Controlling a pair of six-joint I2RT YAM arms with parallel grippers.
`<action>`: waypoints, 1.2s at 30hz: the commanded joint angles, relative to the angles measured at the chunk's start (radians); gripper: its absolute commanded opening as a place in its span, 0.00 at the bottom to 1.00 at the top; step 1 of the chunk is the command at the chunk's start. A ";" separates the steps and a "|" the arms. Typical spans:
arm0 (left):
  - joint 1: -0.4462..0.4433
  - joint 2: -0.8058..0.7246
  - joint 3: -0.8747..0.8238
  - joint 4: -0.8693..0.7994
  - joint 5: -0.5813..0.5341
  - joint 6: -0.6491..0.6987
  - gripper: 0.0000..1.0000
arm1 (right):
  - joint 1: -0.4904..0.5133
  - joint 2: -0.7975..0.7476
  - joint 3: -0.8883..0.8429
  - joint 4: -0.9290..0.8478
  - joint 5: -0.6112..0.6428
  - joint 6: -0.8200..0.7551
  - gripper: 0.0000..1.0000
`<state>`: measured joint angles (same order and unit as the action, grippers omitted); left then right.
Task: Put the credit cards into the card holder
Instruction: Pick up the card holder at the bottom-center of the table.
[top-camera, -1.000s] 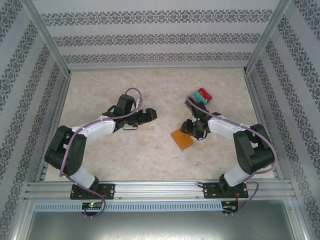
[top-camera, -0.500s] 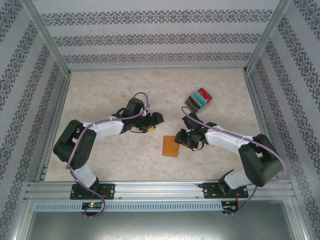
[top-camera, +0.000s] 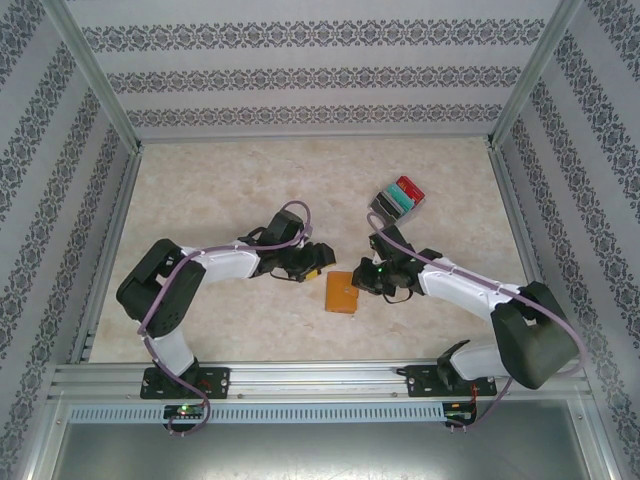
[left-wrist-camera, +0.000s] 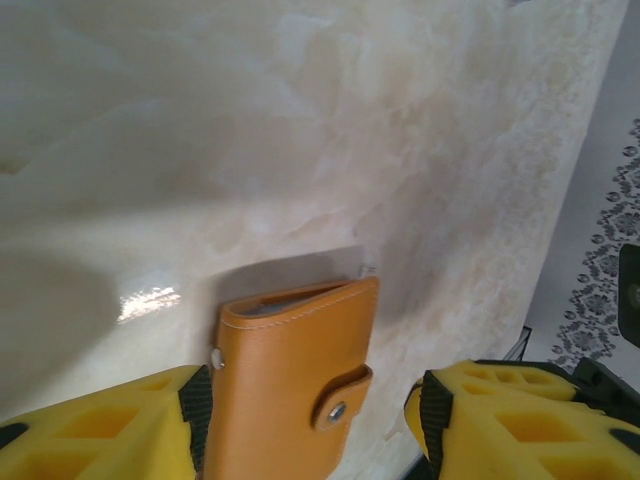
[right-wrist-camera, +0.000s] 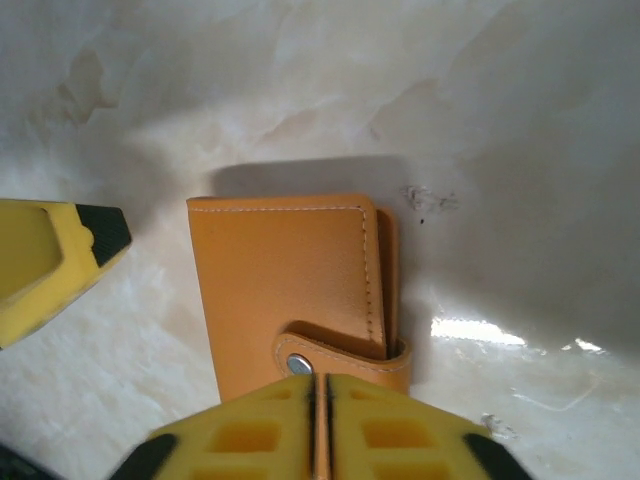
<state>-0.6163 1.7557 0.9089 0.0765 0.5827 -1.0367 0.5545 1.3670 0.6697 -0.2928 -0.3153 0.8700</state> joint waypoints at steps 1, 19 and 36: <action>-0.011 0.020 0.001 -0.028 -0.004 0.014 0.58 | 0.010 0.030 -0.028 0.062 -0.046 0.031 0.10; -0.033 0.097 0.031 0.074 0.105 0.023 0.40 | 0.012 0.129 -0.086 -0.004 0.042 0.055 0.11; -0.039 0.055 0.025 0.078 0.075 0.064 0.00 | 0.034 -0.035 -0.045 -0.024 0.098 0.040 0.28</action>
<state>-0.6399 1.8496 0.9318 0.1307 0.6800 -0.9974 0.5690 1.3823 0.6193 -0.2779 -0.2691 0.9195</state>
